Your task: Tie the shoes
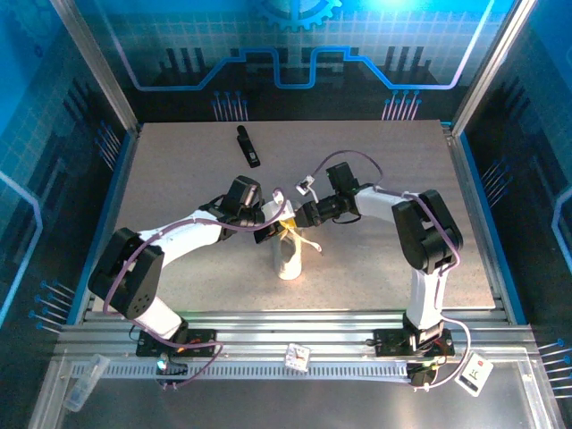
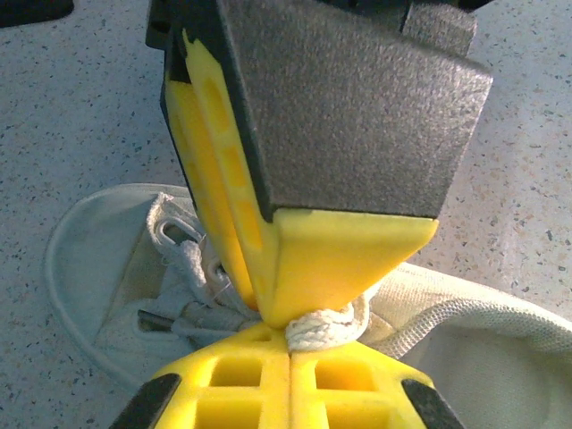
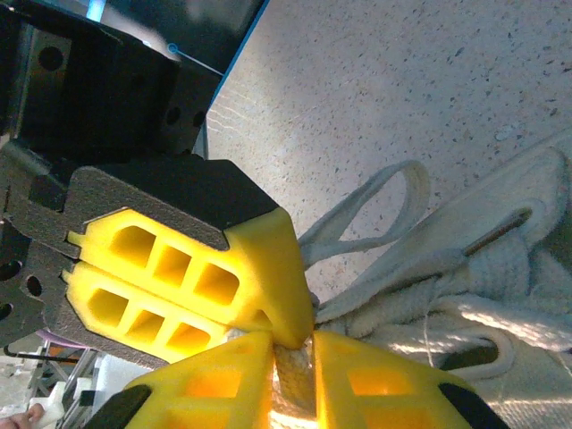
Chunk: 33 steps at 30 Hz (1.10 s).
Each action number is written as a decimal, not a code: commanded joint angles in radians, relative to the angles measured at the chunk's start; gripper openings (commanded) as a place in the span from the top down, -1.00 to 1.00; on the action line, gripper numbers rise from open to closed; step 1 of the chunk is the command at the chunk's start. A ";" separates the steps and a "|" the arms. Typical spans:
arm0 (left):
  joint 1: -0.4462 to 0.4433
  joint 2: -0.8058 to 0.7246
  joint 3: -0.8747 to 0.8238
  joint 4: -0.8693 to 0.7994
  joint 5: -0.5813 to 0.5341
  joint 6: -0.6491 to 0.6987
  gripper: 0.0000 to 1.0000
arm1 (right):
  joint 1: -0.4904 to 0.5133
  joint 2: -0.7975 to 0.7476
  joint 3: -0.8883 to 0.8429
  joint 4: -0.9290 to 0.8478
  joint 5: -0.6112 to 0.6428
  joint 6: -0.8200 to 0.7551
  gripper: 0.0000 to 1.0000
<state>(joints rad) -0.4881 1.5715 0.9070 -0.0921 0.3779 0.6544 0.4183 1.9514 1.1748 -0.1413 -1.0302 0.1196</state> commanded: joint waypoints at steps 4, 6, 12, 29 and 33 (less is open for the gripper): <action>0.000 0.004 0.014 0.029 0.013 0.008 0.91 | 0.026 0.038 0.053 -0.141 -0.029 -0.086 0.70; 0.000 0.003 0.012 0.029 0.012 0.010 0.90 | 0.025 0.033 0.056 -0.146 -0.024 -0.092 0.93; 0.001 -0.003 0.004 0.027 0.003 0.013 0.77 | 0.006 -0.055 -0.017 0.011 0.030 -0.015 1.00; 0.000 -0.051 -0.022 0.020 -0.035 0.016 0.25 | -0.044 -0.126 -0.159 0.310 0.114 0.151 1.00; 0.007 -0.095 -0.042 0.007 -0.069 0.016 0.15 | -0.043 -0.139 -0.165 0.297 0.139 0.133 1.00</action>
<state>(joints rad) -0.4873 1.5272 0.8864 -0.0727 0.3305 0.6567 0.3805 1.8545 1.0264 0.1432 -0.9154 0.2657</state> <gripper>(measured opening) 0.420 0.048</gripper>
